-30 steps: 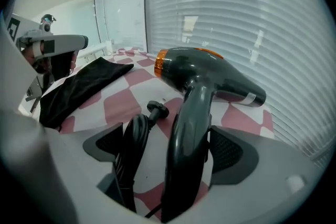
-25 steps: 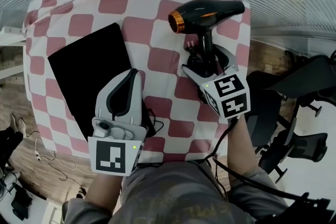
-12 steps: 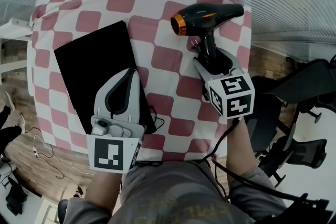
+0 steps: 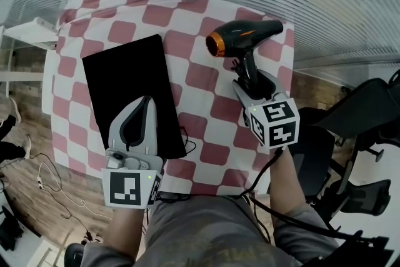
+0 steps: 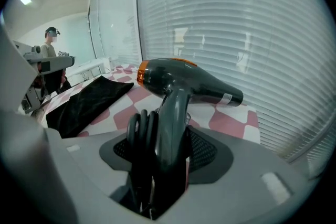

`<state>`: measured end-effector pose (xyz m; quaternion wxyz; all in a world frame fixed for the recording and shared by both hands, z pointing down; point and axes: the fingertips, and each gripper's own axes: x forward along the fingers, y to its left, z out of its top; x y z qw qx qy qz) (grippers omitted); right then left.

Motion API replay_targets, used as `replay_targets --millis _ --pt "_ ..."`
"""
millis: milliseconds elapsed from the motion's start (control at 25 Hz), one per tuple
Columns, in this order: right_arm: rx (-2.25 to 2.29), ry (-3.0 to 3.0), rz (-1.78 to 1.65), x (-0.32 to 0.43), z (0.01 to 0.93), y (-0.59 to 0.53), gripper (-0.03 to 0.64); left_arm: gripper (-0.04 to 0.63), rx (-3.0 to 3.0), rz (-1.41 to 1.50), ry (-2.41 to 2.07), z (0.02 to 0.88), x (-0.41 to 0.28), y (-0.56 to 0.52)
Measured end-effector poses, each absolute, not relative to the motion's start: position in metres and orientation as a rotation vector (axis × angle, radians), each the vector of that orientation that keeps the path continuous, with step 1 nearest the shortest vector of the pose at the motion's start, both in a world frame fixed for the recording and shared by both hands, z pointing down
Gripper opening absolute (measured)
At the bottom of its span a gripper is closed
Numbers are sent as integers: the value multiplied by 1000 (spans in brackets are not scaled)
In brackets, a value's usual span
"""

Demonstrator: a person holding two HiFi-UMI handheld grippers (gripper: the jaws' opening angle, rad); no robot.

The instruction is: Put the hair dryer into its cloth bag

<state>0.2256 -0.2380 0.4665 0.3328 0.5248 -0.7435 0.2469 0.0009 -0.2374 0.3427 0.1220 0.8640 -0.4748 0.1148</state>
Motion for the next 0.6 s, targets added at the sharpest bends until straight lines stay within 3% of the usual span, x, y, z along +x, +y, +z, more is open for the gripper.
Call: replay_targets --millis 600 --pt "1270 -2165 408 192 362 -169 276 0 2558 307 -1658 264 -43 -135"
